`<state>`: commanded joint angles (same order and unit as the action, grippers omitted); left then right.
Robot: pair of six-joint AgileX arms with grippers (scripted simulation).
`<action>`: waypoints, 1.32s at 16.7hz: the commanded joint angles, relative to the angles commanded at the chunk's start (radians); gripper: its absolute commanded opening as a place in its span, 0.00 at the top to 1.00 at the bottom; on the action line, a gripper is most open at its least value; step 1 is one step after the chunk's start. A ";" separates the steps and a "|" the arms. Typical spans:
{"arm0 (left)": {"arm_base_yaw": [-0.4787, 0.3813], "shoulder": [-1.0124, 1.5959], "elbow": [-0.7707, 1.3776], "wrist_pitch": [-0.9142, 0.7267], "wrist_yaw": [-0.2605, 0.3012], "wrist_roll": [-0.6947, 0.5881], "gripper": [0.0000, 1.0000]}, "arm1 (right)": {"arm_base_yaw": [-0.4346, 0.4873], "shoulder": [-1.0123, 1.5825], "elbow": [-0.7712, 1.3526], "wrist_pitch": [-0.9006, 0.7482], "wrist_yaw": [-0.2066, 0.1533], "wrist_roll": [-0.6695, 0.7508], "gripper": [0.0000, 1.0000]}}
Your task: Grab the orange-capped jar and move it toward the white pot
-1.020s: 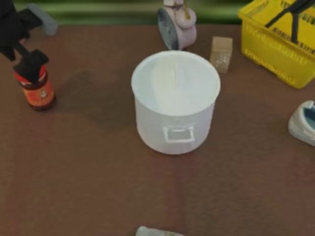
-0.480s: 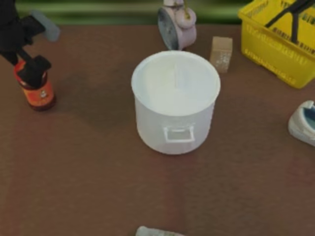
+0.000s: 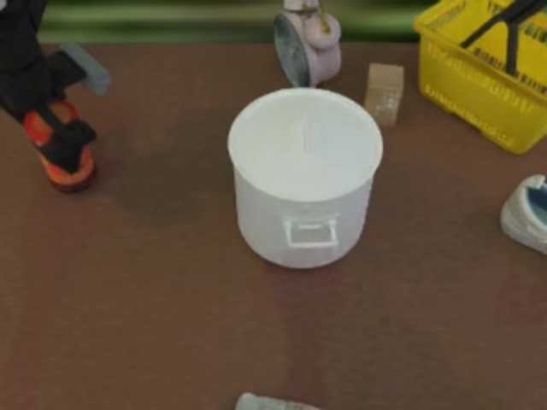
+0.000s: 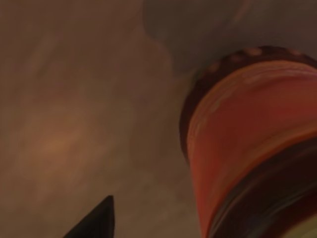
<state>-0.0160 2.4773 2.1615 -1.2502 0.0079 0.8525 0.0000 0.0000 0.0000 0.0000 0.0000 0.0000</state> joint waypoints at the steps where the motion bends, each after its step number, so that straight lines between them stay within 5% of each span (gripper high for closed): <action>1: 0.000 0.000 0.000 0.000 0.000 0.000 0.08 | 0.000 0.000 0.000 0.000 0.000 0.000 0.00; 13: 0.000 0.000 0.000 0.000 0.000 0.000 0.98 | 0.000 0.000 0.000 0.000 0.000 0.000 0.00; 22: 0.002 0.000 0.000 0.000 0.000 0.002 1.00 | 0.000 0.000 0.000 0.000 0.000 0.000 0.00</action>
<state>-0.0142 2.4773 2.1617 -1.2502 0.0075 0.8541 0.0000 0.0000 0.0000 0.0000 0.0000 0.0000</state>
